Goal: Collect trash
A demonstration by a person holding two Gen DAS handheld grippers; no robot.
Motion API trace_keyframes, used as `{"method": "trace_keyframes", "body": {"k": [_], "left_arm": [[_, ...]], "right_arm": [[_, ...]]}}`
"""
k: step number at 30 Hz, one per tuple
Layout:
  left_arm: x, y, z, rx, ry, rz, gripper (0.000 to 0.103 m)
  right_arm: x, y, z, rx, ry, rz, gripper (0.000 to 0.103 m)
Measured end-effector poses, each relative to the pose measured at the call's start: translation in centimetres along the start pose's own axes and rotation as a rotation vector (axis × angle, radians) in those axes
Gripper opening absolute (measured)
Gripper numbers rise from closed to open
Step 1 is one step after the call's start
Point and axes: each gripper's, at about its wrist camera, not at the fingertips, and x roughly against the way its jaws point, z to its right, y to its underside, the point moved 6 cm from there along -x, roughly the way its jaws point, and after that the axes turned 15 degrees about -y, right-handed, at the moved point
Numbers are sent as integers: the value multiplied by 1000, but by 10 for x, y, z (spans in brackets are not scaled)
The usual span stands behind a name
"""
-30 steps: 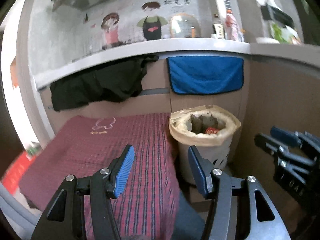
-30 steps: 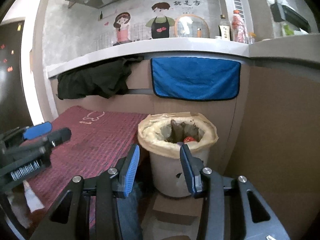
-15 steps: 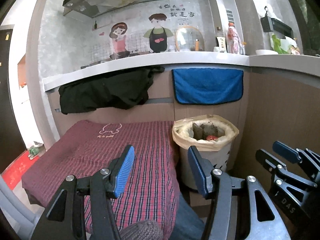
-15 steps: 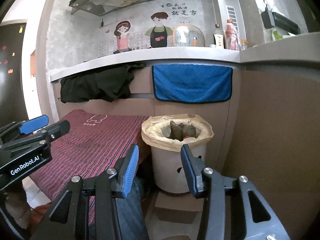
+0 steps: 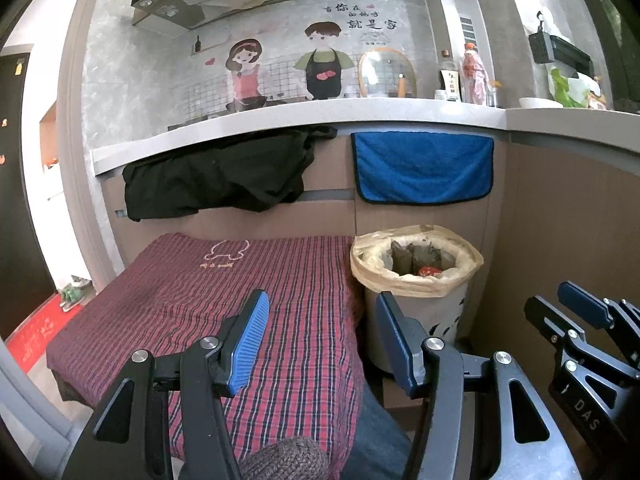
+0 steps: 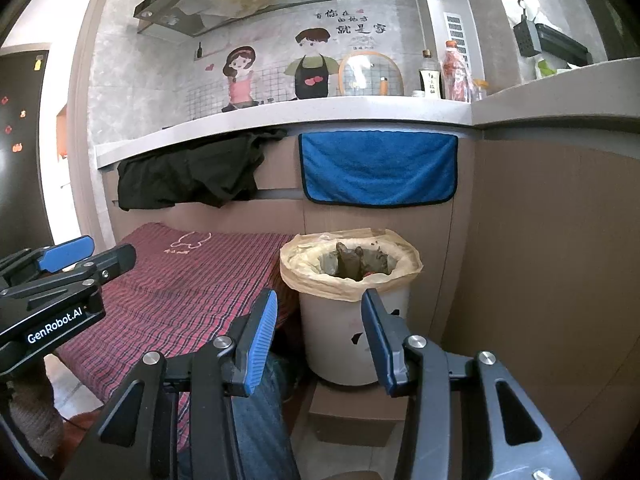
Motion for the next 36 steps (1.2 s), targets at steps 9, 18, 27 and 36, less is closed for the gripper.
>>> {"method": "trace_keyframes", "body": {"k": [9, 18, 27, 36], "left_arm": [[3, -3, 2, 10, -1, 6, 57], [5, -4, 3, 22, -5, 9, 57], [4, -5, 3, 25, -5, 8, 57], [4, -4, 2, 24, -5, 7, 57]], "right_arm": [[1, -1, -3, 4, 3, 4, 41], [2, -1, -4, 7, 3, 7, 42], [2, -3, -6, 8, 3, 9, 42], [3, -4, -6, 11, 6, 10, 42]]}}
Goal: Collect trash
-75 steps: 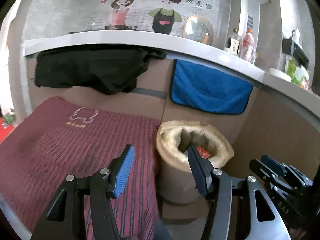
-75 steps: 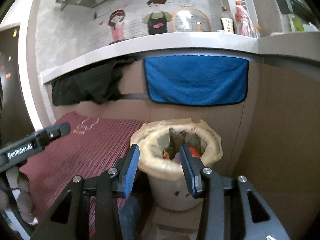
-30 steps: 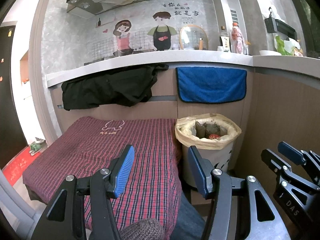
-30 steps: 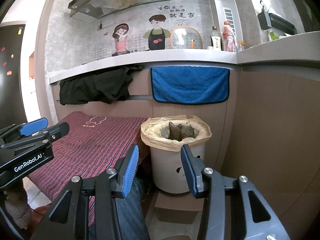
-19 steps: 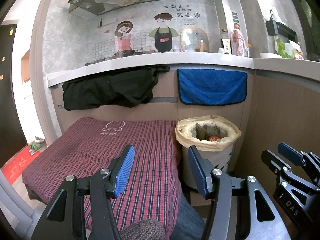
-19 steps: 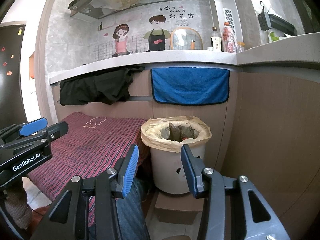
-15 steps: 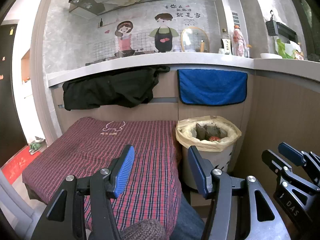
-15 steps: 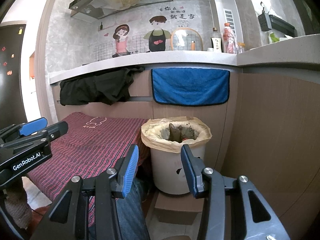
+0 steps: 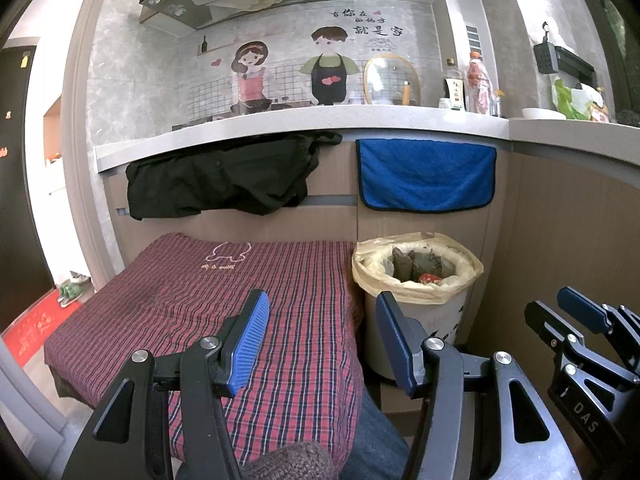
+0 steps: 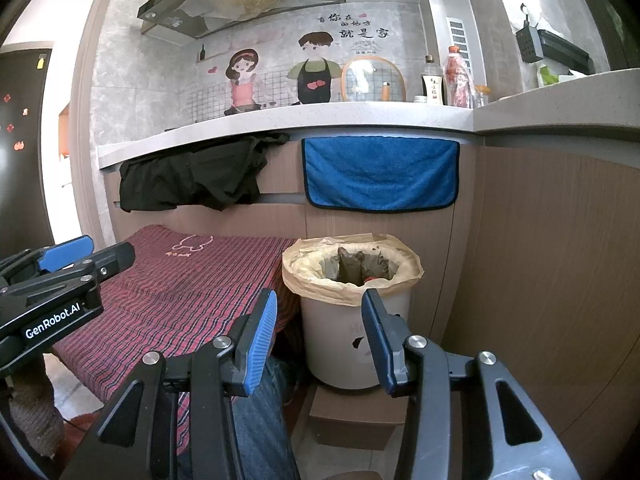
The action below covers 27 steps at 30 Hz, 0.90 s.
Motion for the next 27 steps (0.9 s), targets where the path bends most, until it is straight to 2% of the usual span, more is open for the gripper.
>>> {"method": "trace_keyframes", "body": {"k": [27], "left_arm": [[-2, 0, 1, 7, -2, -7, 57]], "right_arm": [[0, -1, 3, -4, -4, -3, 43]]}}
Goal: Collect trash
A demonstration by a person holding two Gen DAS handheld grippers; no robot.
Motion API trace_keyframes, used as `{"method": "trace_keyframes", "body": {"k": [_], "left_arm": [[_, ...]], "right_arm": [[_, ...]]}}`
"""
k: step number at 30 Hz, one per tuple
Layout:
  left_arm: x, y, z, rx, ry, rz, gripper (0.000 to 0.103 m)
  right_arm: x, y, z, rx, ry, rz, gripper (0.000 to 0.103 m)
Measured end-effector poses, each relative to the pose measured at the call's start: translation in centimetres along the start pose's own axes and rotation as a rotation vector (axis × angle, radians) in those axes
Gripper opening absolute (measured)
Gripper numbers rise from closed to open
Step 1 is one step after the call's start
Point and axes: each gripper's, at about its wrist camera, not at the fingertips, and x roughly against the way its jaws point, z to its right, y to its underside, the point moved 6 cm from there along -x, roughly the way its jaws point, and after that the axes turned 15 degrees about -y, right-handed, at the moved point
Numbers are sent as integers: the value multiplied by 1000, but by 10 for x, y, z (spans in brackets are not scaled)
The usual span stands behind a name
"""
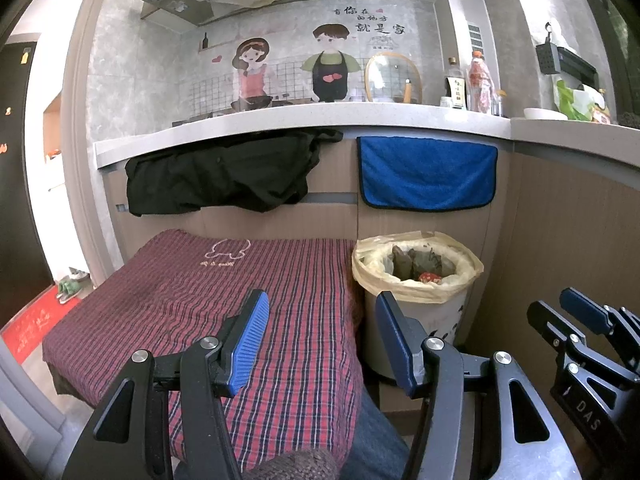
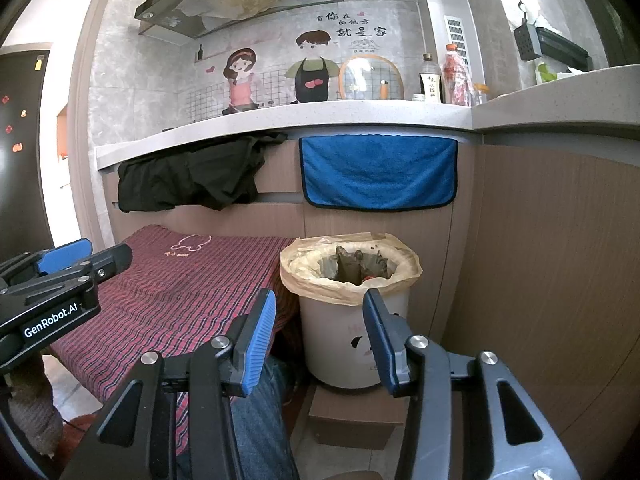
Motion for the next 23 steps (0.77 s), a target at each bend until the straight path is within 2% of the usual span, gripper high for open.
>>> {"method": "trace_keyframes", "body": {"k": [23], "left_arm": [[-2, 2, 3, 4, -6, -10, 56]], "right_arm": [[0, 2, -1, -4, 4, -5, 43]]}}
